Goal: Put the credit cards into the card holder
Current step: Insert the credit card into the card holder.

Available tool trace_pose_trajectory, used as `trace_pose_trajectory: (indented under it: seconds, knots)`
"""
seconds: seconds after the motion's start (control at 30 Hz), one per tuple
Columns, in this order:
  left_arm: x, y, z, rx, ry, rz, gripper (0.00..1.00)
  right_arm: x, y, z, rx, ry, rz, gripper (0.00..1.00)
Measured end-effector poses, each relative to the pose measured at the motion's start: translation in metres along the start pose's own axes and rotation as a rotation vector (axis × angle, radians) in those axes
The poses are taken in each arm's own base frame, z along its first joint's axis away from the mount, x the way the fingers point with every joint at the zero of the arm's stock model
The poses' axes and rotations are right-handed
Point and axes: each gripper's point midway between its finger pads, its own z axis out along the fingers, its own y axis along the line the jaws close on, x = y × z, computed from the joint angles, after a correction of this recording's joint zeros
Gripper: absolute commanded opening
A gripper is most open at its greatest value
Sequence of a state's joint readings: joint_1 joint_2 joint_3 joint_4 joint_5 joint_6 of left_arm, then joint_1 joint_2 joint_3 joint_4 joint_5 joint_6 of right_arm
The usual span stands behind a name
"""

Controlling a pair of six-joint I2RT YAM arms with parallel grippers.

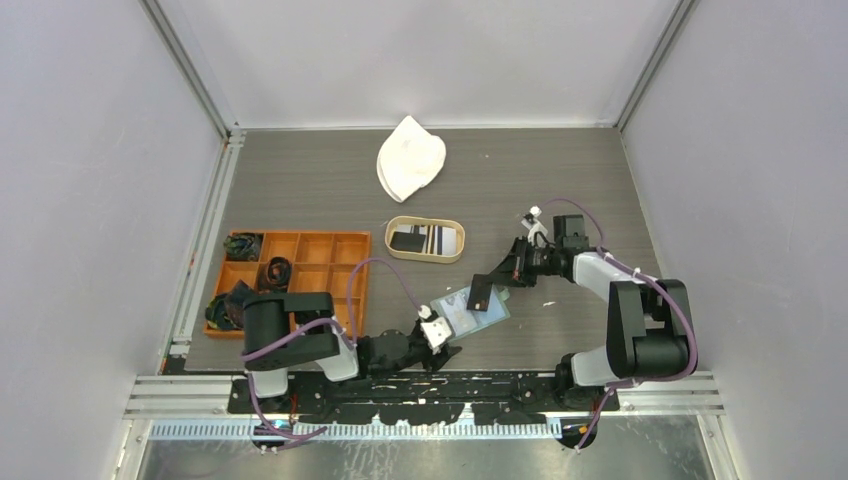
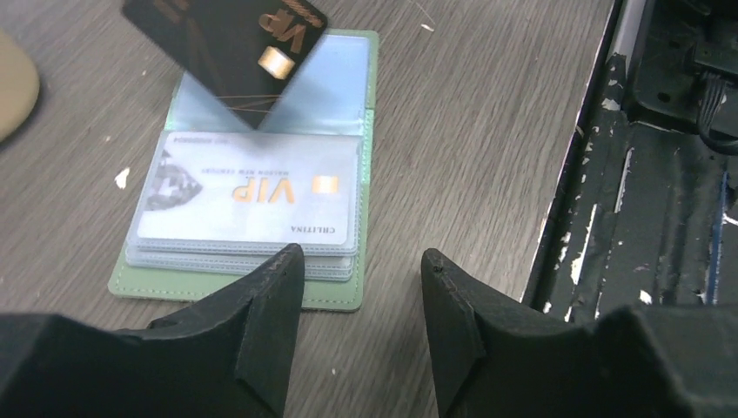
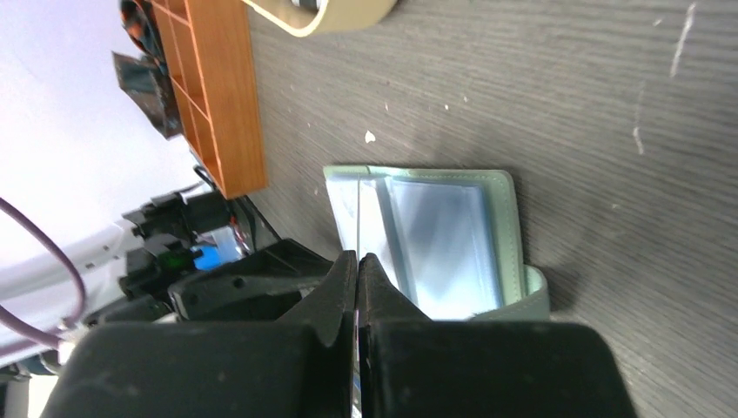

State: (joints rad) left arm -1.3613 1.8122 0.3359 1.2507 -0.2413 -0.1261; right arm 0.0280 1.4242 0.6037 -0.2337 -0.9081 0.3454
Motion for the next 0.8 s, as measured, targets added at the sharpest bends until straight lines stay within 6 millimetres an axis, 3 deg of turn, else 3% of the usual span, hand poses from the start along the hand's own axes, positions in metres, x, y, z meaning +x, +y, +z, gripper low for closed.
trace_pose_trajectory:
  seconds: [0.3, 0.57, 0.8]
  knots:
    - [-0.013, -0.001, 0.008, 0.021, -0.063, 0.141, 0.46, -0.02, 0.003, -0.008, -0.023, -0.088, 0.062, 0.01]
    - [-0.018, -0.02, 0.004, 0.056, -0.044, 0.263, 0.53, -0.025, 0.02, -0.017, -0.068, -0.106, 0.033, 0.01]
    - [-0.059, -0.031, 0.027, 0.024, 0.029, 0.394, 0.57, -0.045, 0.029, -0.037, -0.107, -0.167, -0.004, 0.01]
